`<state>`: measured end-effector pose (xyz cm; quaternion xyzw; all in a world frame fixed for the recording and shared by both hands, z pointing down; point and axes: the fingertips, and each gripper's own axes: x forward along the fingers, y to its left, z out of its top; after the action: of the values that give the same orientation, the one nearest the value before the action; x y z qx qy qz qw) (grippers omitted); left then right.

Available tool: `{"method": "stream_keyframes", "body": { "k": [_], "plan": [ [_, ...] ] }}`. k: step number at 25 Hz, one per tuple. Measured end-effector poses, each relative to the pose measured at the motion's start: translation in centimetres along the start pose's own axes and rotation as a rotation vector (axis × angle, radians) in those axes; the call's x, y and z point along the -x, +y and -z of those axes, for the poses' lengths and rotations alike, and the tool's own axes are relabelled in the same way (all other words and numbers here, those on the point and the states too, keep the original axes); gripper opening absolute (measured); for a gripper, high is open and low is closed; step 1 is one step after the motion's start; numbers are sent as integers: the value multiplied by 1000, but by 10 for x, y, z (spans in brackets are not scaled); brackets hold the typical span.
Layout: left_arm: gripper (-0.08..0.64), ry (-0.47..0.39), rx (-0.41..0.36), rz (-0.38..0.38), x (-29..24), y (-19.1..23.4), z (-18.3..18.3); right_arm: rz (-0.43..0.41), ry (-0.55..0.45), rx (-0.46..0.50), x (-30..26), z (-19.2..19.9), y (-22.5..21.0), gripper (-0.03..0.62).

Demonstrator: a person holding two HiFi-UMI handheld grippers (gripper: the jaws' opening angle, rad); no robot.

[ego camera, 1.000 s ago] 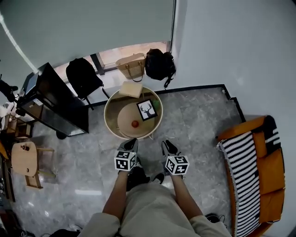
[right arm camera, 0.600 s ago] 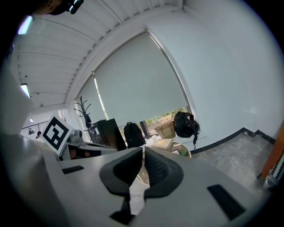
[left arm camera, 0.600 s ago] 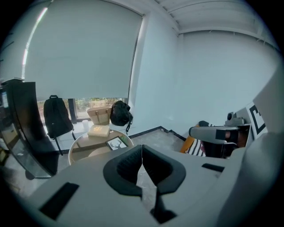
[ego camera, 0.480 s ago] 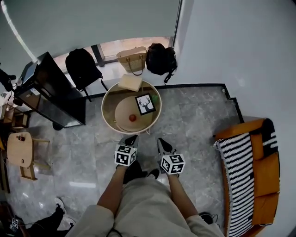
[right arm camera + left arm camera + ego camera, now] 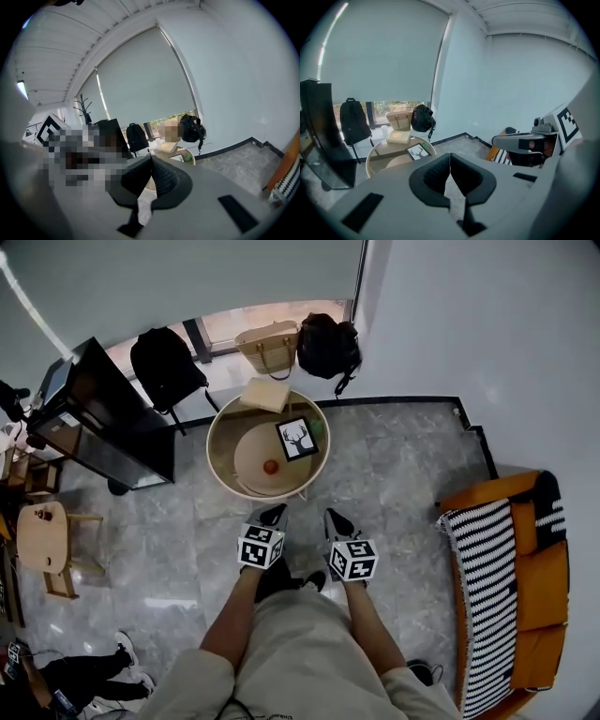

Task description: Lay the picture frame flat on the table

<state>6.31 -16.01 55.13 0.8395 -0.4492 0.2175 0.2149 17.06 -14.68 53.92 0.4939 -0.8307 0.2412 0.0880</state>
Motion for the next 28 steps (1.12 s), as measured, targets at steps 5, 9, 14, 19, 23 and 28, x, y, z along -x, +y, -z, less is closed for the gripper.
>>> {"method": "stream_keyframes", "body": {
  "k": [5,9,14,19,23,28],
  "plan": [
    [21,13,-4,-7,3,3,3,7,48,18,-1,17,0,32],
    [21,10,6,-21,5,9,5,5,72,15,-5,23,-2,32],
    [21,13,18,-25,7,14,7,2,84,20,-8,24,1,32],
    [21,10,8,-21,6,12,6,3,89,26,-8,24,0,32],
    [21,4,-7,-23,6,11,4,15,98,21,-6,27,-4,32],
    [21,-2,-10,-20,11,10,8,17,103,28,-4,30,0,32]
  ]
}}
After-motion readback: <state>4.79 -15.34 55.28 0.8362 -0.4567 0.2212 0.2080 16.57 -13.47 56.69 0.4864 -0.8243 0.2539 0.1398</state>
